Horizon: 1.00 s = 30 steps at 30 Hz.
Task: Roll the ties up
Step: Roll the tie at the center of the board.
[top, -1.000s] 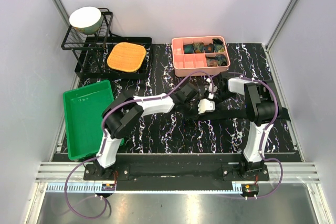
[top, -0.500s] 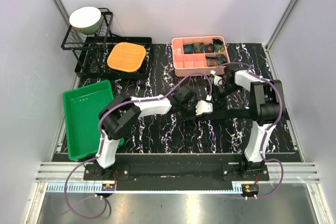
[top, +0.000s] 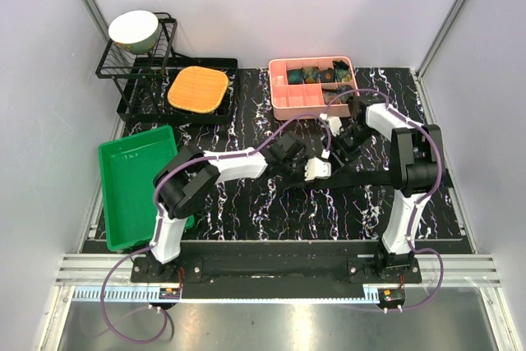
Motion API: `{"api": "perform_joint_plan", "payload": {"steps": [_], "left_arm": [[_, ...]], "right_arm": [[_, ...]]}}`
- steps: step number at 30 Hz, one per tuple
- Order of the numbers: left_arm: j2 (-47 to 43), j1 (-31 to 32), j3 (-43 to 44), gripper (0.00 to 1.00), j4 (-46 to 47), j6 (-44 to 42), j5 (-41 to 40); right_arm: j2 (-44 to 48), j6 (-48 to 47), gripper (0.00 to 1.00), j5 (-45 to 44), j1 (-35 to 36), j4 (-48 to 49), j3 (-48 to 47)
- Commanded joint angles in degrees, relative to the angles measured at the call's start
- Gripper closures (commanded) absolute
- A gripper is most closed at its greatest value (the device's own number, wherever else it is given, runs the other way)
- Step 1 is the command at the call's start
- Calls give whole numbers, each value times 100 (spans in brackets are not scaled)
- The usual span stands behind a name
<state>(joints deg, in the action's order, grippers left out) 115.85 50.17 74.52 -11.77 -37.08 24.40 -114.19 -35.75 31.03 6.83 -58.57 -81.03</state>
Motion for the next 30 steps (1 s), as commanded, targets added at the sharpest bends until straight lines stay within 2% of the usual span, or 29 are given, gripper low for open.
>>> {"api": "perform_joint_plan", "payload": {"steps": [1,7,11,17,20,21,26,30], "left_arm": [[254,-69,-254,100,-1020,-98,-67],[236,-122,-236,100,-1029,-45,-32],[245,-131,-245,100,-1029,-27,3],[227,-148,-298,100,-976,34,-6],[192,-148,-271,100,-976,87,3],[157,-148,-263,100,-950,113,-6],[-80,-148,-368,100,-696,490,-146],[-212,-166,-596,100,-353,981,-331]], "right_arm": [[54,-679,27,-465,248,143,219],[354,-925,30,-1168,512,793,1036],[345,-1004,38,-1633,521,1066,1335],[389,-1084,51,-1784,574,1234,1512],[336,-1083,63,-1819,600,1181,1459],[327,-1083,71,-1837,609,1163,1442],[248,-1075,95,-1881,635,1067,1353],[187,-1066,100,-1793,635,856,1283]]}}
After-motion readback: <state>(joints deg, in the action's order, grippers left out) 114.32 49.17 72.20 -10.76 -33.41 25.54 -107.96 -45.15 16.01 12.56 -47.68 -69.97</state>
